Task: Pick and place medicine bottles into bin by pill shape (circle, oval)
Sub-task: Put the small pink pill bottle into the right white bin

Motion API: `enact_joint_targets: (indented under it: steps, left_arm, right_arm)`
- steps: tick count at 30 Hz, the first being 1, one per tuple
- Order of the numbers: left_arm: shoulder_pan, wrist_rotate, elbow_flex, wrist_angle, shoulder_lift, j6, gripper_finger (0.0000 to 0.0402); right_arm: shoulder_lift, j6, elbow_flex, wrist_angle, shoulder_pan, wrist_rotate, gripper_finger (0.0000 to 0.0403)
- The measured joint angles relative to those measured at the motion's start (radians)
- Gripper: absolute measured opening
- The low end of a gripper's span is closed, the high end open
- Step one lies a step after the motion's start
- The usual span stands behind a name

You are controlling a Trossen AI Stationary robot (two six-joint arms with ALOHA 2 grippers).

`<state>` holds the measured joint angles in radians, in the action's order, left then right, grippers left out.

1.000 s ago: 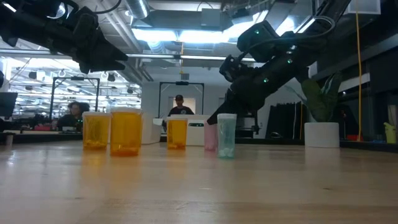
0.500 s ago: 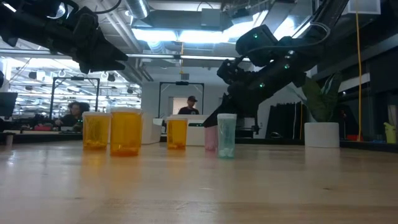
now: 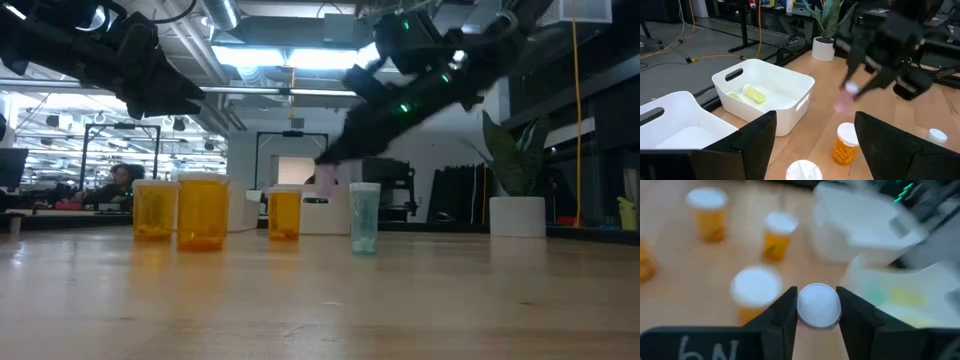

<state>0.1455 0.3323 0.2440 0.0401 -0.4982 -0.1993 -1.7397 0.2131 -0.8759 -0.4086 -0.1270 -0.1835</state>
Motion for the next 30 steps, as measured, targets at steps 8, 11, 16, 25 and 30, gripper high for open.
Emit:
enact_joint_targets:
  steps: [8,11,16,25,30]
  left_arm:
    - [0.005,0.000,0.000,-0.005,0.000,0.000,0.0260]
    - [0.006,0.000,0.000,-0.005,0.000,0.000,0.0260]
    - [0.006,0.000,0.000,-0.005,0.000,0.000,0.0260]
    - [0.006,0.000,0.000,-0.005,0.000,0.000,0.0260]
    - [0.006,0.000,0.000,-0.005,0.000,0.000,0.0260]
  right_arm:
    - [0.026,0.080,-0.183,0.085,-0.138,0.017,0.0114]
    - [0.003,0.053,-0.236,0.100,-0.203,0.102,0.0115]
    - [-0.095,0.026,-0.296,0.128,-0.276,0.165,0.0117]
    - [-0.284,-0.001,-0.447,0.242,-0.324,0.178,0.0118]
    - [-0.326,-0.003,-0.510,0.298,-0.323,0.178,0.0119]
